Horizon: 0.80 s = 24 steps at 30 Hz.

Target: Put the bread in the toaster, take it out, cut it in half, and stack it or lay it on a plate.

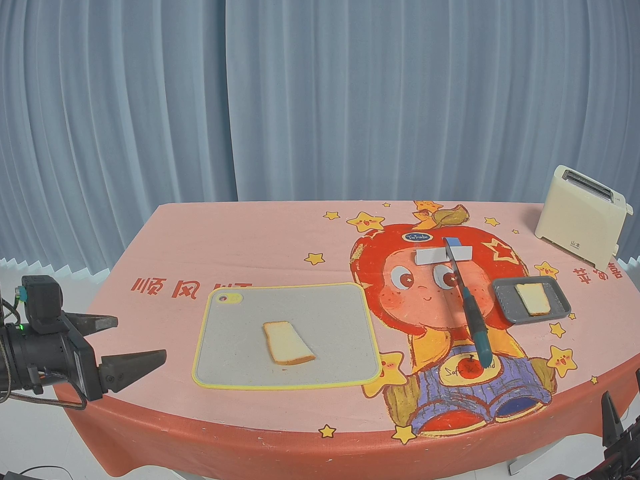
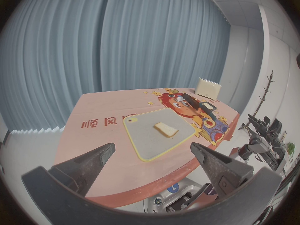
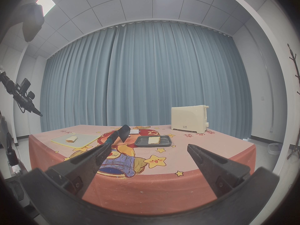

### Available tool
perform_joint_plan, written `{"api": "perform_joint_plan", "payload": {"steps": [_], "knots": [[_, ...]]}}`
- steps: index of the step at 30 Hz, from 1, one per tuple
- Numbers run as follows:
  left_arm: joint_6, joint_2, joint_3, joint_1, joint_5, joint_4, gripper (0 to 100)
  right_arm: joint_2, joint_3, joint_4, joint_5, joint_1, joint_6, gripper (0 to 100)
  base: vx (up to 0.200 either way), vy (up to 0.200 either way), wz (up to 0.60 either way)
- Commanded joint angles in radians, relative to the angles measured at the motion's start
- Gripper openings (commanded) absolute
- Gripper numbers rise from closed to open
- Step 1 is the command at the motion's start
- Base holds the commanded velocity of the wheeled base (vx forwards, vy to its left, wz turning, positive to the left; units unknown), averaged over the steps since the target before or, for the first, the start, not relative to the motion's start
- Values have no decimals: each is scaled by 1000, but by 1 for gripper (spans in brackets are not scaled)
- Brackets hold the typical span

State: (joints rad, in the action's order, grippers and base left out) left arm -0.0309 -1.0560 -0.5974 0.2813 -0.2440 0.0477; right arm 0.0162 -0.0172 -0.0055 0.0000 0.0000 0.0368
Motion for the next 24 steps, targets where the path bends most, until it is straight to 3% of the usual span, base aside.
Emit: {"api": "perform_joint_plan", "payload": {"steps": [1, 7, 11, 12, 13, 14, 19, 20, 24], "knots": [[9, -27, -18, 62, -1, -6, 100, -16, 17, -1, 0, 0, 0, 100, 0, 0, 0], [6, -27, -36, 96, 11, -40, 100, -16, 17, -1, 0, 0, 0, 100, 0, 0, 0], [17, -47, -41, 98, 80, -48, 100, -16, 17, -1, 0, 0, 0, 100, 0, 0, 0], [35, -76, -45, 98, 126, -52, 100, -16, 17, -1, 0, 0, 0, 100, 0, 0, 0], [35, -76, -45, 98, 126, -52, 100, -16, 17, -1, 0, 0, 0, 100, 0, 0, 0], [65, -104, -67, 98, 158, -66, 100, -16, 17, -1, 0, 0, 0, 100, 0, 0, 0], [74, -145, -111, 99, 164, -68, 100, -16, 17, -1, 0, 0, 0, 100, 0, 0, 0], [66, -228, -177, 99, 161, -69, 100, -16, 17, -1, 0, 0, 0, 100, 0, 0, 0], [75, -254, -157, 99, 166, -66, 100, -16, 17, -1, -2, 0, 0, 100, 0, 0, 0]]}}
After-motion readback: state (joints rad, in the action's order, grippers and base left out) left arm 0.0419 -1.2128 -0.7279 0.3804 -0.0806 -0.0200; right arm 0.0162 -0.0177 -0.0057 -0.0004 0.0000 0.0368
